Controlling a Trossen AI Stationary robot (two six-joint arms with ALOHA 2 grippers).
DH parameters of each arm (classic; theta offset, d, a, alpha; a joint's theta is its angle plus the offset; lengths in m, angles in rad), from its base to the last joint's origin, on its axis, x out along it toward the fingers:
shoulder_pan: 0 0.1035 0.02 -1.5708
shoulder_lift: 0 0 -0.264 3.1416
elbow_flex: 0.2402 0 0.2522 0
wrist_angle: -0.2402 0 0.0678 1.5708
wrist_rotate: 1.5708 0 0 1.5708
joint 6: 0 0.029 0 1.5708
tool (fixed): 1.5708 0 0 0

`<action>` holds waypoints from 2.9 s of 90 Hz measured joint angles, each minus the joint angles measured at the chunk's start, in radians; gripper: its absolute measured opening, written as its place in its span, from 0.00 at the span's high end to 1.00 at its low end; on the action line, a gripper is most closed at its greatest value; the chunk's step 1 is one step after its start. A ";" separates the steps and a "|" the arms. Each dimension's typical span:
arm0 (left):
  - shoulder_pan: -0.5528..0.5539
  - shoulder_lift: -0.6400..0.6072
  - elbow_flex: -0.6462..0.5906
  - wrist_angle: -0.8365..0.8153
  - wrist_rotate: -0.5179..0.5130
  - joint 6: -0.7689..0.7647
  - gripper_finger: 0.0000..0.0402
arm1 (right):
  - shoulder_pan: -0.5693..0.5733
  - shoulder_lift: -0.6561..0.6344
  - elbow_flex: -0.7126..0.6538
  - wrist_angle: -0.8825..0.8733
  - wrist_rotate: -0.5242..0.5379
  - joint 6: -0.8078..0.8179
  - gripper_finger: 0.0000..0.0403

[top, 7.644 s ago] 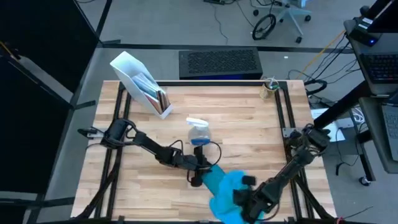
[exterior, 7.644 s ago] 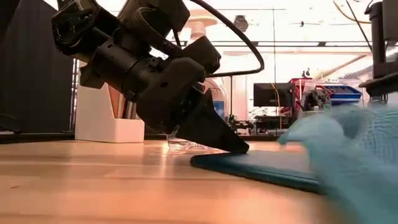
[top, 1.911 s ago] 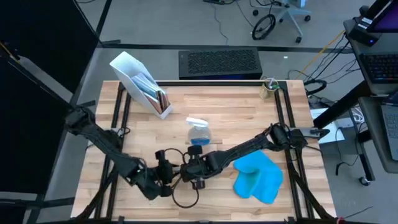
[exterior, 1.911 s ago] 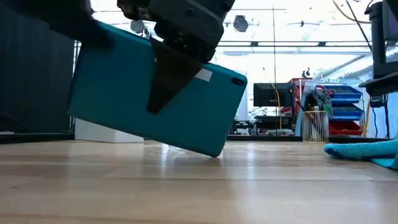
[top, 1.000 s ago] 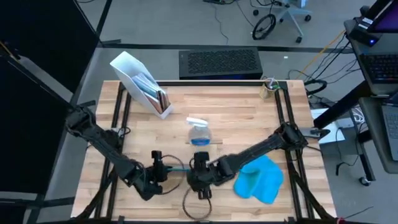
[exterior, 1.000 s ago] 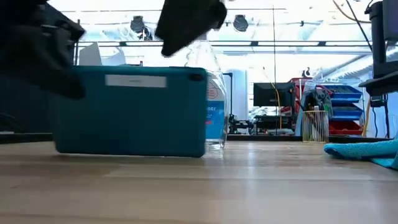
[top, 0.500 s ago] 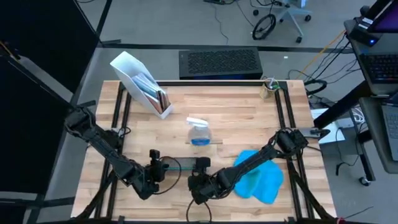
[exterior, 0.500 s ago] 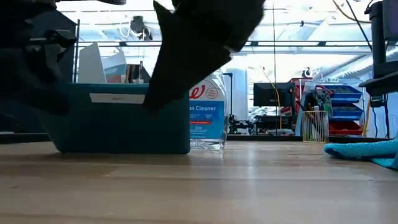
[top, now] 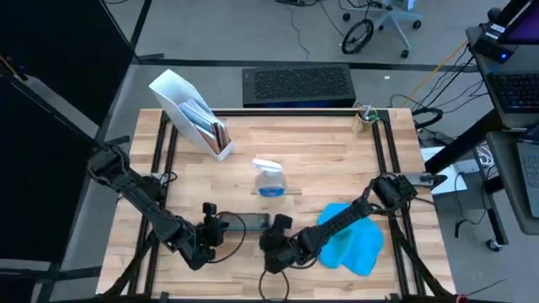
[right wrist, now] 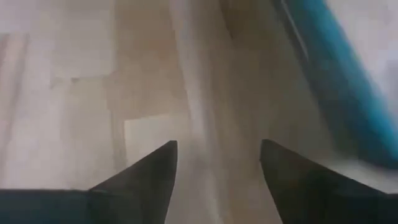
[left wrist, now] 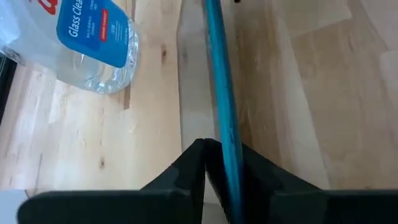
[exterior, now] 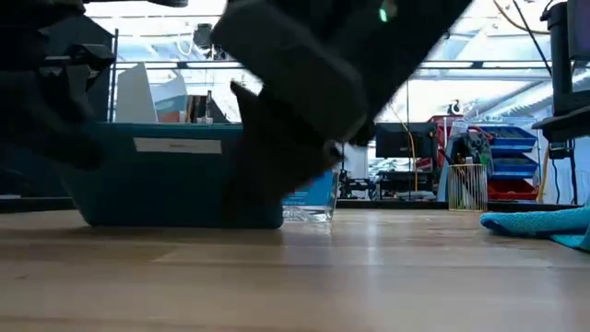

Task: Apply microfiber cloth
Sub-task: Wipe the screen of the blue tablet with the blue microfiber cloth

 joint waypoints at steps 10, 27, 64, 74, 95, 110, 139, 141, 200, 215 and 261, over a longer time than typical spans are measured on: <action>0.000 0.000 0.000 0.005 0.002 -0.006 0.86 | -0.011 0.000 -0.056 0.062 0.027 0.152 0.48; 0.008 0.000 0.001 0.008 0.087 -0.052 0.75 | -0.019 -0.004 -0.095 0.112 0.042 0.281 0.48; 0.007 0.000 0.001 0.006 0.248 -0.053 0.50 | -0.019 -0.004 -0.095 0.109 0.044 0.258 0.48; 0.007 0.000 0.001 0.006 0.267 -0.054 0.49 | -0.019 -0.004 -0.095 0.108 0.041 0.233 0.48; 0.007 0.000 0.023 -0.031 0.276 -0.142 0.49 | -0.016 -0.099 -0.102 0.002 -0.055 0.067 0.48; 0.005 -0.018 0.079 -0.174 0.285 -0.269 0.50 | 0.037 -0.320 -0.095 -0.325 -0.092 0.065 0.48; 0.022 -0.043 0.059 -0.190 0.237 -0.307 0.50 | 0.255 -0.538 -0.142 -0.888 -0.092 0.555 0.48; 0.022 -0.052 0.062 -0.185 0.238 -0.307 0.50 | 0.269 -0.543 -0.153 -0.884 -0.087 0.571 0.48; 0.101 -0.324 0.088 -0.198 0.188 -0.234 0.50 | 0.196 -0.545 -0.370 -0.392 -0.125 0.116 0.70; 0.144 -0.310 0.061 -0.207 0.249 -0.266 0.50 | 0.214 -0.609 -0.370 -0.591 -0.206 0.246 0.71; 0.146 -0.310 -0.164 -0.149 0.320 -0.394 0.50 | 0.454 -0.645 -0.526 -0.760 -0.198 0.821 0.52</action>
